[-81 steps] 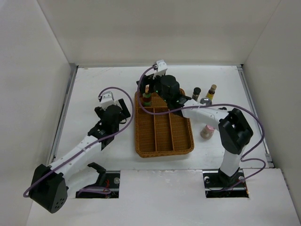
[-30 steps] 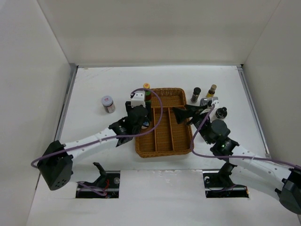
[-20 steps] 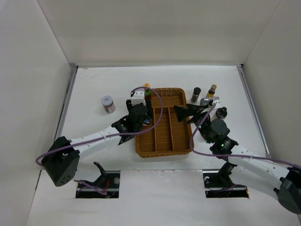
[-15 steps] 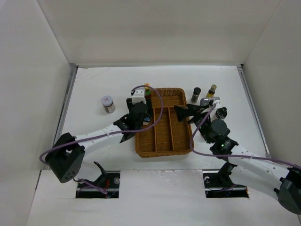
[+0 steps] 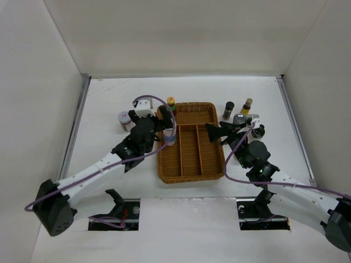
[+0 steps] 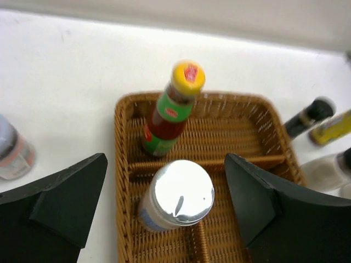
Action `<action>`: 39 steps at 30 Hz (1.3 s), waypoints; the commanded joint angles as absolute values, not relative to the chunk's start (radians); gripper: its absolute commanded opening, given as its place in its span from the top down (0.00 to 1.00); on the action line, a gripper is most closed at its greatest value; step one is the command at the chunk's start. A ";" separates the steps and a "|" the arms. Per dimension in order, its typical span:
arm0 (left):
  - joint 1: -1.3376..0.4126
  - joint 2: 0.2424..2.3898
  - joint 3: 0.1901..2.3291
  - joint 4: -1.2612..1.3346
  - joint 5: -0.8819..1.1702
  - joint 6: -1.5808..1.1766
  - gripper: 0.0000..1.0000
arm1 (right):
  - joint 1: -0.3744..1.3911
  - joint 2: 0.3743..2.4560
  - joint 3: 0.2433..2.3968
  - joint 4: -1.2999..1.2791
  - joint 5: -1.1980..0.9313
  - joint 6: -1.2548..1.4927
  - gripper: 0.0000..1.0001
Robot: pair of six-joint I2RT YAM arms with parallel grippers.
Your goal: Organize the condiment bottles
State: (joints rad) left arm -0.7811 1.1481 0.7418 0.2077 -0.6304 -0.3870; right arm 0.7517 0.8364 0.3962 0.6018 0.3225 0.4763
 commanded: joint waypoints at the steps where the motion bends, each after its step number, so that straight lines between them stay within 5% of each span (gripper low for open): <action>1: -0.745 0.993 0.729 0.146 -0.699 -0.382 0.10 | 0.748 0.824 0.391 0.663 0.333 0.489 0.10; 6: -0.563 0.956 0.698 -0.006 -0.700 -0.468 0.09 | 0.748 0.811 0.393 0.654 0.331 0.489 0.10; 13: -0.292 1.208 0.755 -0.006 -0.542 -0.511 0.10 | 0.748 0.821 0.394 0.650 0.330 0.491 0.09; 29: -0.173 1.548 0.913 0.132 -0.480 -0.489 0.14 | 0.771 0.873 0.408 0.663 0.313 0.491 0.09; 34: -0.183 1.563 0.888 0.143 -0.477 -0.497 0.21 | 0.771 0.865 0.407 0.661 0.307 0.491 0.08; 39: -0.191 1.519 0.867 0.138 -0.482 -0.500 0.45 | 0.771 0.867 0.405 0.661 0.305 0.494 0.08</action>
